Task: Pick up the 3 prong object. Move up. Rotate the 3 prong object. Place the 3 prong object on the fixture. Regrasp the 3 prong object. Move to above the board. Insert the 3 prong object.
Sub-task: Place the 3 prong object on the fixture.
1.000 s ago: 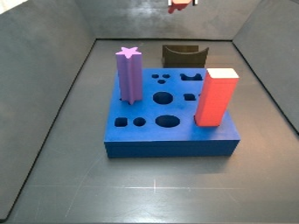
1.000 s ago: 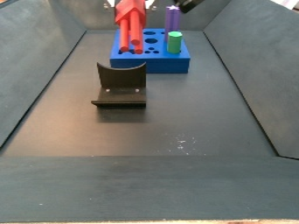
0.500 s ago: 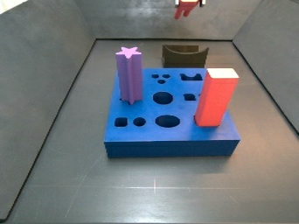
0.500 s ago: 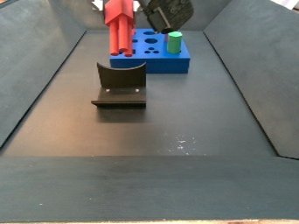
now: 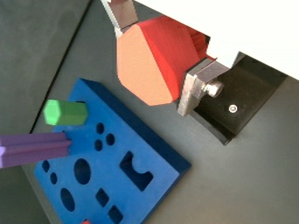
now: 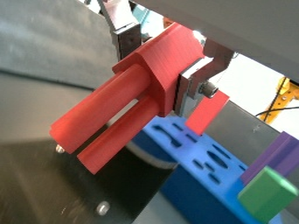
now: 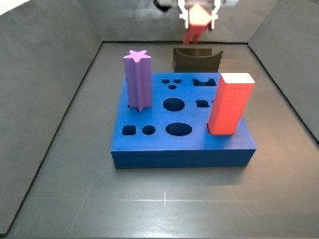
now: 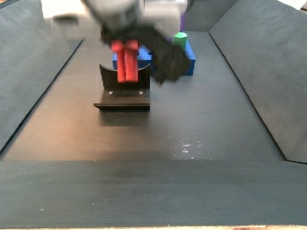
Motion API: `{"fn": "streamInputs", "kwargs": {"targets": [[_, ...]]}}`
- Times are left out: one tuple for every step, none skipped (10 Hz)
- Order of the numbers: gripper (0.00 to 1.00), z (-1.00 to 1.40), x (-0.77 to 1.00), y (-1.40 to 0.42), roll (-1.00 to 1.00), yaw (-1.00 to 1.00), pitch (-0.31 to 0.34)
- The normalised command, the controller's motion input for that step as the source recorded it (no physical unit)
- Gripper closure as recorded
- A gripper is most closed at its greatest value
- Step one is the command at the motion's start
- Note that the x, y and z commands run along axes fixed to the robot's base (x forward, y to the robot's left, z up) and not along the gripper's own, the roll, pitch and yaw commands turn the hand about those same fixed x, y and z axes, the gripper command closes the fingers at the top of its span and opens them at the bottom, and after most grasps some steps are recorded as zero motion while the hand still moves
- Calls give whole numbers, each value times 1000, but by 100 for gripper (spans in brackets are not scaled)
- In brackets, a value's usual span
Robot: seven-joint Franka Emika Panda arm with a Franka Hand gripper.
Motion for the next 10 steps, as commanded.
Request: {"fn": "streamInputs", "kwargs": {"targets": [[100,-1000,181,138,-272,-174,71],[100,-1000,186,139,-192,-167,35],[100,-827,163,122,-172,-157,20],[100,-570,133,88,-164,-135,-2],[100,-487,103,136,-120,-126,-26],[100,-462,90,151,-116,-121,-36],[100,-443,93,163,-113,-101,-42],[100,-440,94,164,-112,-82,-43],[100,-440,94,165,-112,-67,-43],[0,0,0,0,0,0,0]]}}
